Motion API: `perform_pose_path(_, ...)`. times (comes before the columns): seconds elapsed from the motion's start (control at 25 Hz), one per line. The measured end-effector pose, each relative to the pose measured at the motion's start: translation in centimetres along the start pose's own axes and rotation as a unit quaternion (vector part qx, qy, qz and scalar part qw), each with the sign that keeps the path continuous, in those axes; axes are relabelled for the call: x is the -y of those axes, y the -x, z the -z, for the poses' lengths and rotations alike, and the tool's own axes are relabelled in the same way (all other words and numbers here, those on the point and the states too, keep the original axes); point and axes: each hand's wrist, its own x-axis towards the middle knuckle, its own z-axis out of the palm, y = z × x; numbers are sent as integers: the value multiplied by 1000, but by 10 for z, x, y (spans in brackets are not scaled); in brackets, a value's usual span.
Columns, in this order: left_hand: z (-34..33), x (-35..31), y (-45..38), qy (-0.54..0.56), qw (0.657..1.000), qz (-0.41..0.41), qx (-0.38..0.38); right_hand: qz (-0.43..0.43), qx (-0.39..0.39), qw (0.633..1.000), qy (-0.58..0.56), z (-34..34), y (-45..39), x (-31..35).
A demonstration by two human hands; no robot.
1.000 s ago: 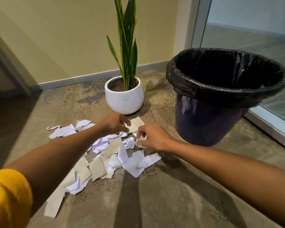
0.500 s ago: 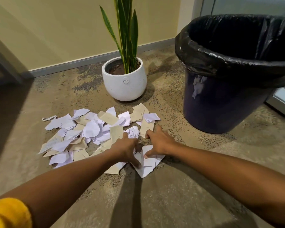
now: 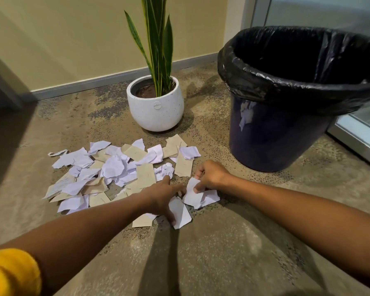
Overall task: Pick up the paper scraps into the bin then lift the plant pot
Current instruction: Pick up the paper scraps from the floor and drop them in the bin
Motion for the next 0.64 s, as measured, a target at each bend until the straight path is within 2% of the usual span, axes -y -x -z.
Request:
perform_pose_path(0.16,2,-12,2,-75,996,-39,-5,3,22,1000,-7,7,5,-10)
perform_pose_path(0.28,5,-15,0,-88,996,-31,-3,-5,-4,1000,-19,11,8,-12)
perform_pose_path(0.4,13,-12,-2,-79,996,-20,-18,-14,25,998,-57,17,12,-12)
perform_pose_path(0.52,26,-6,-2,-36,998,11,-51,11,85,995,46,18,16,-18)
perform_pose_path(0.64,41,5,-1,41,995,31,-86,30,97,981,163,7,19,-27)
